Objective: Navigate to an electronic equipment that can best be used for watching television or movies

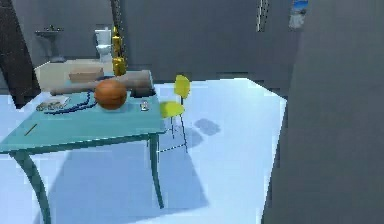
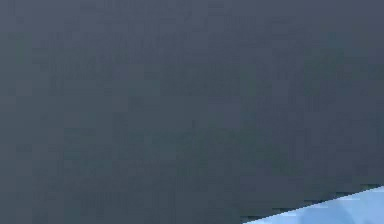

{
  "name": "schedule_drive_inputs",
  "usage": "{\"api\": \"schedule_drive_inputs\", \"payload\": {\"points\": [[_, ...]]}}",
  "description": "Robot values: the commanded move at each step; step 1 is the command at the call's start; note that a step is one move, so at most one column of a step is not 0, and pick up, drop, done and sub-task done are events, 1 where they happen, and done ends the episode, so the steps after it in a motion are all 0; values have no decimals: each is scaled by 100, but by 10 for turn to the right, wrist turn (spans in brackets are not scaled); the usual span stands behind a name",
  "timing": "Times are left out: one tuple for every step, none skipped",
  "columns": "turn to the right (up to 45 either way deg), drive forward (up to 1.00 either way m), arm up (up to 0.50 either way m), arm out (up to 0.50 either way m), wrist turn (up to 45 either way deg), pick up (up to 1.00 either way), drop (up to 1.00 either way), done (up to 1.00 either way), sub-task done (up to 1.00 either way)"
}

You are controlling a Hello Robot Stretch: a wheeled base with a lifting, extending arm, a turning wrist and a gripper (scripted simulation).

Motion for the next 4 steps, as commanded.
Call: {"api": "schedule_drive_inputs", "payload": {"points": [[0,90,0,0,0,0,0,0,0],[420,0,0,0,0,0,0,0,0],[0,45,0,0,0,0,0,0,0],[240,0,0,0,0,0,0,0,0]]}}
